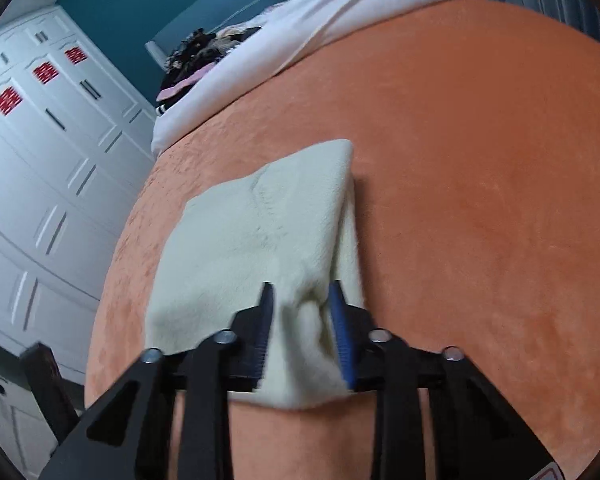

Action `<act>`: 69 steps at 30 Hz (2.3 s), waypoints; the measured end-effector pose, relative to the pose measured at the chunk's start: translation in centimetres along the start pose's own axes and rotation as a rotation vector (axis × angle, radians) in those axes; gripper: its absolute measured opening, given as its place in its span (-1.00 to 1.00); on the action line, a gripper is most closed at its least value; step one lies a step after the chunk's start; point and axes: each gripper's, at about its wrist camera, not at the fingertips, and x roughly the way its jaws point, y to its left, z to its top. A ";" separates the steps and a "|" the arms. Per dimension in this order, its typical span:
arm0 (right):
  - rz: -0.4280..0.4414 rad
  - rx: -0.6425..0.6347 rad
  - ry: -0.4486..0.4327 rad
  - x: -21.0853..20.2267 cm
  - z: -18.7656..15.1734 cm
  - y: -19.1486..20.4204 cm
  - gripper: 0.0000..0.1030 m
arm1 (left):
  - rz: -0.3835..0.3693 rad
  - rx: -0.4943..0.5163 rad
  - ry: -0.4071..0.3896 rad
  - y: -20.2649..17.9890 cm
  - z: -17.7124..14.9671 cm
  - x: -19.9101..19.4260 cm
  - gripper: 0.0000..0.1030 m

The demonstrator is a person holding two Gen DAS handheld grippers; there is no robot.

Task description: Fold small clothes

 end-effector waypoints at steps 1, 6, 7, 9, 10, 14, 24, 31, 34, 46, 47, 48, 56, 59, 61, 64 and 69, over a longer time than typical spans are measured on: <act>0.005 -0.047 0.005 -0.5 -0.8 0.9 -0.94 | -0.019 -0.024 -0.037 0.2 -0.1 -1.1 0.14; -0.100 -0.137 0.086 2.6 -1.4 0.4 -1.00 | -0.013 -0.164 -0.082 0.9 3.0 -0.9 0.20; -0.132 -0.124 0.106 2.9 -1.9 -1.0 -1.00 | 0.020 -0.157 -0.050 1.1 3.5 0.4 0.20; -0.135 -0.085 0.142 4.3 -2.2 -2.8 -1.00 | 0.096 -0.110 0.075 1.4 3.9 3.8 0.20; -0.107 -0.040 0.149 4.1 -2.1 -3.5 -1.00 | 0.099 -0.117 0.081 1.9 3.6 4.1 0.21; -0.033 -0.038 0.092 0.6 -0.4 -1.6 -1.00 | 0.111 -0.093 0.075 2.0 3.3 3.8 0.21; -0.125 -0.081 0.173 3.7 0.0 -0.8 -0.94 | 0.179 -0.011 0.046 0.4 2.5 1.4 0.28; -0.236 -0.219 0.090 -1.1 -6.6 1.7 -0.77 | 0.154 0.017 0.020 -0.6 -3.1 -2.1 0.55; -0.251 -0.193 0.078 -2.1 -9.2 0.5 -0.49 | 0.181 0.034 0.014 -1.2 -6.2 -2.6 0.70; -0.297 -0.196 0.010 -3.1 -16.4 -1.0 0.24 | 0.244 0.104 -0.006 -2.0 -12.5 -2.2 0.72; -0.302 -0.205 0.009 -3.0 -16.5 -0.9 0.26 | 0.246 0.115 -0.015 -2.0 -12.7 -2.3 0.73; -0.303 -0.210 0.008 -2.9 -16.6 -0.8 0.29 | 0.246 0.120 -0.018 -2.0 -12.8 -2.3 0.75; -0.324 -0.251 -0.022 -2.1 -17.7 0.1 0.56 | 0.247 0.137 -0.037 -2.0 -13.3 -2.0 0.88; -0.354 -0.293 -0.041 -1.6 -18.3 0.7 0.68 | 0.250 0.139 -0.052 -2.2 -13.7 -1.9 0.90; -0.361 -0.288 -0.061 -1.5 -18.7 0.8 0.70 | 0.251 0.143 -0.065 -2.2 -13.9 -1.9 0.91; -0.366 -0.284 -0.067 -1.3 -18.9 0.7 0.78 | 0.255 0.151 -0.092 -2.2 -14.2 -1.9 0.91; -0.358 -0.280 -0.066 -1.2 -18.8 0.3 0.79 | 0.248 0.145 -0.111 -2.1 -14.3 -1.6 0.91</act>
